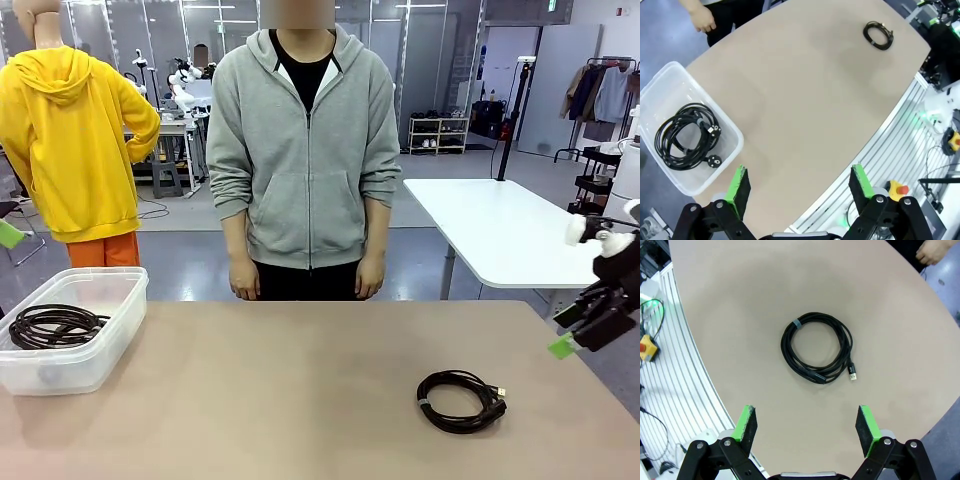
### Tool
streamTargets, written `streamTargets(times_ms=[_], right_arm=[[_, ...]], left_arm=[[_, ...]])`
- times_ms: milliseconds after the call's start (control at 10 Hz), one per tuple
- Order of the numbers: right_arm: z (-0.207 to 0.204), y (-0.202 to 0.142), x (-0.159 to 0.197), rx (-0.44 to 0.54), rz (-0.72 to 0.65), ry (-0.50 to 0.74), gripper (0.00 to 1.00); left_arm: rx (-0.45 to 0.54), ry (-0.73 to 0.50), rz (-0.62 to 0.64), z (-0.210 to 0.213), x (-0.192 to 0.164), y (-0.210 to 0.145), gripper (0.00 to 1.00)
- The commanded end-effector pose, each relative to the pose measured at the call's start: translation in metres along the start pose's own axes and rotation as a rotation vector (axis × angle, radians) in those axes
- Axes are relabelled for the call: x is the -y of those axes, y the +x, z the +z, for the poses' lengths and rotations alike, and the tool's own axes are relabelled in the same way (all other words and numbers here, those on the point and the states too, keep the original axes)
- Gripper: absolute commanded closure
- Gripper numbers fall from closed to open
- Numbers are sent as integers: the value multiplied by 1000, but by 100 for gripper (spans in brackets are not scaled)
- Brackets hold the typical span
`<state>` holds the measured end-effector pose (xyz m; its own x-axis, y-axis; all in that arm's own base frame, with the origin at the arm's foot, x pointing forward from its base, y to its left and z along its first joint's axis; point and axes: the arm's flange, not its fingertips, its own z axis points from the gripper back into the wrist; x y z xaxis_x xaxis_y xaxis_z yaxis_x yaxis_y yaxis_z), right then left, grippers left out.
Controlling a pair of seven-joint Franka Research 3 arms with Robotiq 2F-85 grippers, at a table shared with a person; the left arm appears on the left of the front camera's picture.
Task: Organize and store the cables.
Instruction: Place the USB Extension Cable into the Organizing box.
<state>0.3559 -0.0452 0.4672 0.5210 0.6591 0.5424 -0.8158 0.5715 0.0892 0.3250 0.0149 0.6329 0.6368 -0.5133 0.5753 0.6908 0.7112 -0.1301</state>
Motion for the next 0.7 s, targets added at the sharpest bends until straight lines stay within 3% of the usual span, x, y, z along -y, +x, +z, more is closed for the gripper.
streamTargets(times_ms=[0, 600], right_arm=[[-23, 35, -18, -120, -253, -46, 0], [-105, 127, -52, -272, -481, -144, 0]], left_arm=[[-4, 11, 4, 2, 0, 6, 0], [-4, 11, 4, 2, 0, 6, 0]])
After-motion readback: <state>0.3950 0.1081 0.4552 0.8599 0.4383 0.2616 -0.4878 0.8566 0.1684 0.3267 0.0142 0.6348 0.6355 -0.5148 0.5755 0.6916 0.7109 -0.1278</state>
